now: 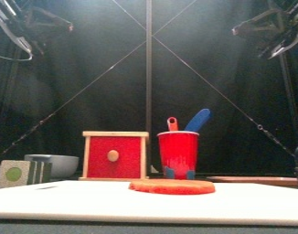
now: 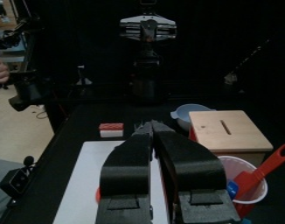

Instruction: Grasp pizza cutter

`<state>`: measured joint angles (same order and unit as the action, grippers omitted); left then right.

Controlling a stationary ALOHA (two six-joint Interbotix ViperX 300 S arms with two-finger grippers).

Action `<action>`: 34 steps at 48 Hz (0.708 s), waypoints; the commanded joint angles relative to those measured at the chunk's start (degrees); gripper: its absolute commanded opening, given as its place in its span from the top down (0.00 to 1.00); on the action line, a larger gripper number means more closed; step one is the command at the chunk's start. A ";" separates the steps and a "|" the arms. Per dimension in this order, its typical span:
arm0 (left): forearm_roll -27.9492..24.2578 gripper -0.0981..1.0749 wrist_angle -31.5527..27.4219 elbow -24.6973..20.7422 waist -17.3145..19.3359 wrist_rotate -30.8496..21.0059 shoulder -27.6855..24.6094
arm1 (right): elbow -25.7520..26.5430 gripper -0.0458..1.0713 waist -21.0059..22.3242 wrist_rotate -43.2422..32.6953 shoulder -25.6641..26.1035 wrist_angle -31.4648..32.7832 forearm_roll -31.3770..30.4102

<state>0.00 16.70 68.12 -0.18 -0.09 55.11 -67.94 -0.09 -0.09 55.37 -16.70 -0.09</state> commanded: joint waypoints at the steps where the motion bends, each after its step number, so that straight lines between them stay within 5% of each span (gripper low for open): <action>1: 0.00 0.89 -0.26 -1.05 1.41 0.26 -0.88 | 1.23 0.95 1.23 -0.53 -2.20 0.44 0.00; 9: 0.09 0.88 -0.26 -1.05 1.49 0.09 -1.76 | 2.90 0.93 7.38 -1.23 -7.21 7.91 1.58; 24: 0.18 0.88 -0.26 -1.05 1.49 0.09 -4.66 | 15.29 0.84 21.53 -2.29 -14.41 37.00 7.03; 29: 0.18 0.88 -0.26 -1.05 1.49 0.00 -4.66 | 16.26 0.67 21.88 -2.29 -14.59 38.41 7.12; 34: 0.18 0.87 -0.18 -0.97 1.49 0.00 -4.57 | 16.08 0.38 21.88 -3.25 -14.50 38.41 7.21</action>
<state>0.09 16.17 68.12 1.23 0.00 50.71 -53.17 21.62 -2.99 40.69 21.88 7.03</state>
